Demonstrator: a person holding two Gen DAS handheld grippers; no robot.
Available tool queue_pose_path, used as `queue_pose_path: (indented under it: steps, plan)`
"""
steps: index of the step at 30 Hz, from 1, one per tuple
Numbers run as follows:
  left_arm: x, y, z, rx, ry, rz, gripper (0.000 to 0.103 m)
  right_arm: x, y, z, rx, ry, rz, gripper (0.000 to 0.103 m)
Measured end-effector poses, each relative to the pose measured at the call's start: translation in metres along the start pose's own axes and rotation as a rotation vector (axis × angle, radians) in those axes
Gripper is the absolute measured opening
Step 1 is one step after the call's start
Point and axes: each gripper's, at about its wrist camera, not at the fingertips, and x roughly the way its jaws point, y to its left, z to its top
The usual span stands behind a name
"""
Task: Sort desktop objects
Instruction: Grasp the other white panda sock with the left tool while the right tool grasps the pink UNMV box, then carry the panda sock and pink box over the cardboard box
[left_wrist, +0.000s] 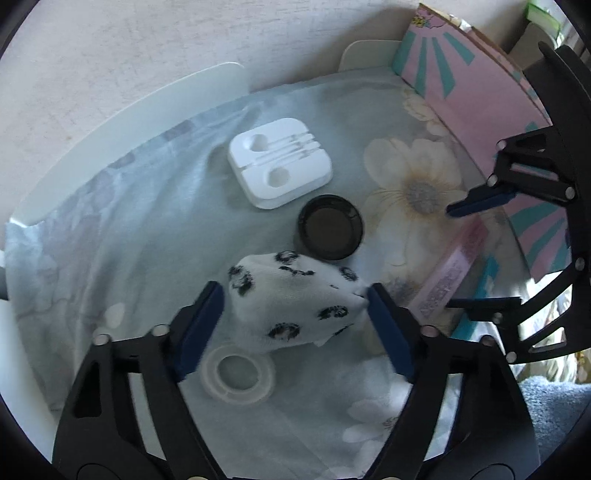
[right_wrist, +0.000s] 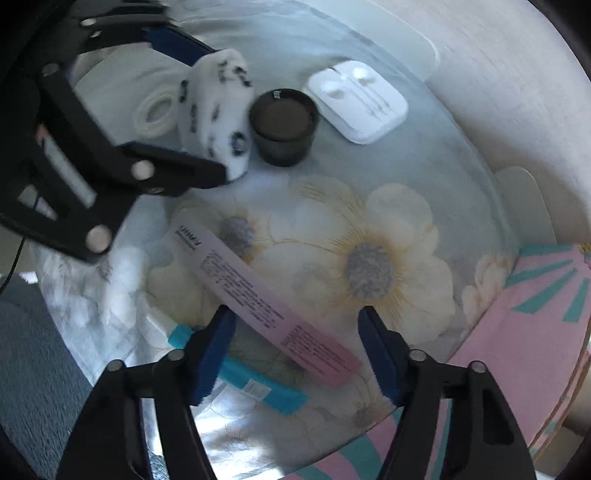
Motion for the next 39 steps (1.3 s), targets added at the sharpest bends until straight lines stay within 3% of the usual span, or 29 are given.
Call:
queue_pose_path:
  steps: [4, 9, 13, 25, 32, 39]
  plan:
    - [-0.001, -0.001, 0.0, -0.01, -0.01, -0.04, 0.058, -0.005, 0.009, -0.003, -0.062, -0.021, 0.025, 0.041]
    - [-0.006, 0.005, -0.002, -0.051, -0.024, -0.094, 0.045, -0.009, 0.014, -0.006, -0.091, -0.041, 0.043, 0.029]
    - [-0.015, 0.007, -0.003, -0.055, -0.038, -0.082, 0.038, -0.012, 0.018, -0.009, -0.1, -0.044, 0.05, 0.023]
    - [-0.057, 0.027, -0.008, -0.142, -0.111, -0.077, 0.038, -0.033, 0.011, -0.014, -0.023, -0.109, 0.145, 0.021]
    - [-0.082, 0.032, -0.007, -0.168, -0.147, -0.068, 0.038, -0.05, 0.012, -0.015, -0.017, -0.133, 0.146, 0.021]
    - [-0.112, 0.04, -0.005, -0.22, -0.202, -0.064, 0.038, -0.087, 0.005, -0.012, -0.022, -0.211, 0.168, 0.021]
